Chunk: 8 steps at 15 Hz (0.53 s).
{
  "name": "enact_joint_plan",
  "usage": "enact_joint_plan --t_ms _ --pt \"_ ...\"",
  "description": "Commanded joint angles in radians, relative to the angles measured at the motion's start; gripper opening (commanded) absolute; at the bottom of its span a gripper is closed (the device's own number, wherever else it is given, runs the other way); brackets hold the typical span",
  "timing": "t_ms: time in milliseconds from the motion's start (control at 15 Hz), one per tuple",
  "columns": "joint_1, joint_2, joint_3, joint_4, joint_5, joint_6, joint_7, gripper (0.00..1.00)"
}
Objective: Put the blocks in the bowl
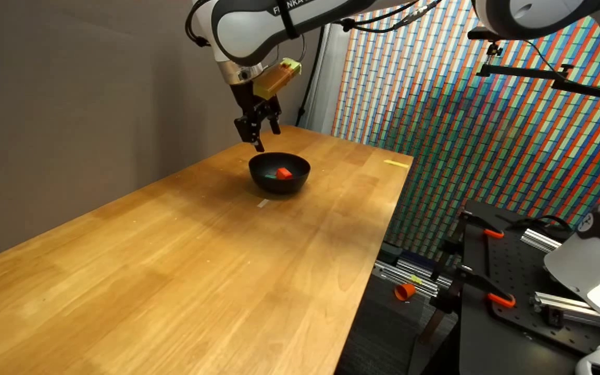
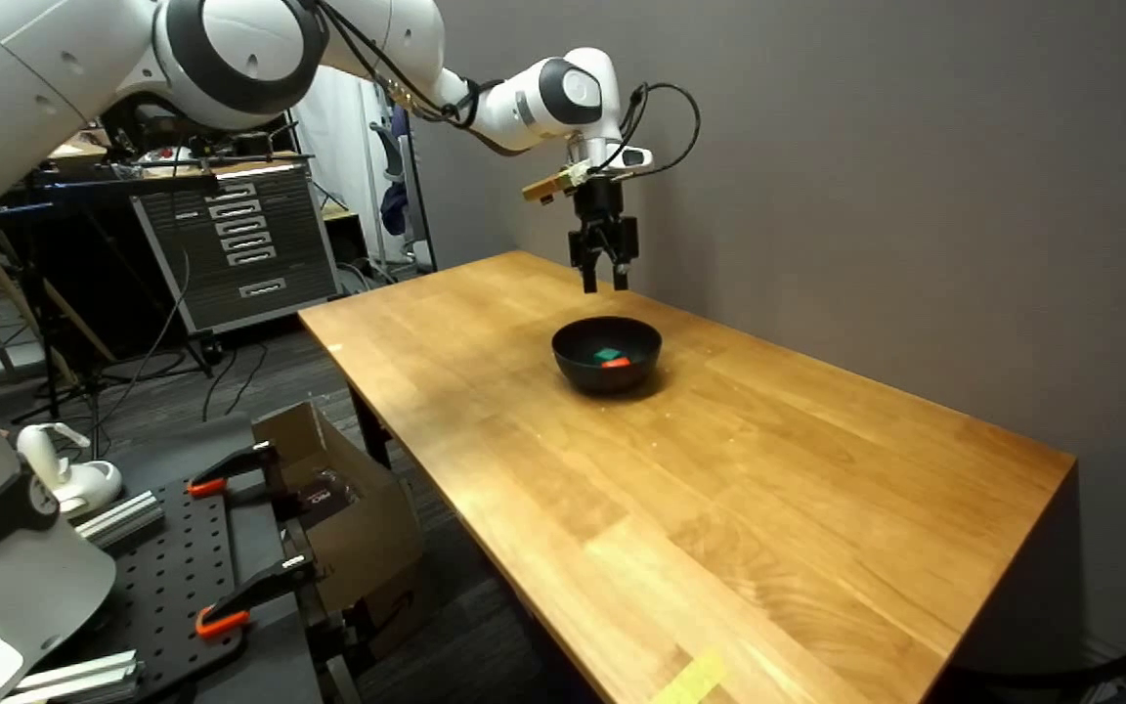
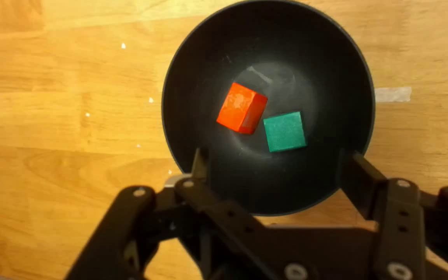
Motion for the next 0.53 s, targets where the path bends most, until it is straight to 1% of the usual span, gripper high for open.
enact_joint_plan --t_ms 0,200,267,467 --pt "-0.009 -0.189 0.034 -0.236 0.062 0.025 0.002 1.0" --pt "-0.009 -0.298 0.046 -0.359 0.109 0.049 0.004 1.0" --pt "-0.033 -0.337 0.089 -0.395 0.091 0.051 0.022 1.0" --pt "-0.061 -0.453 0.131 -0.517 0.121 0.063 0.023 1.0"
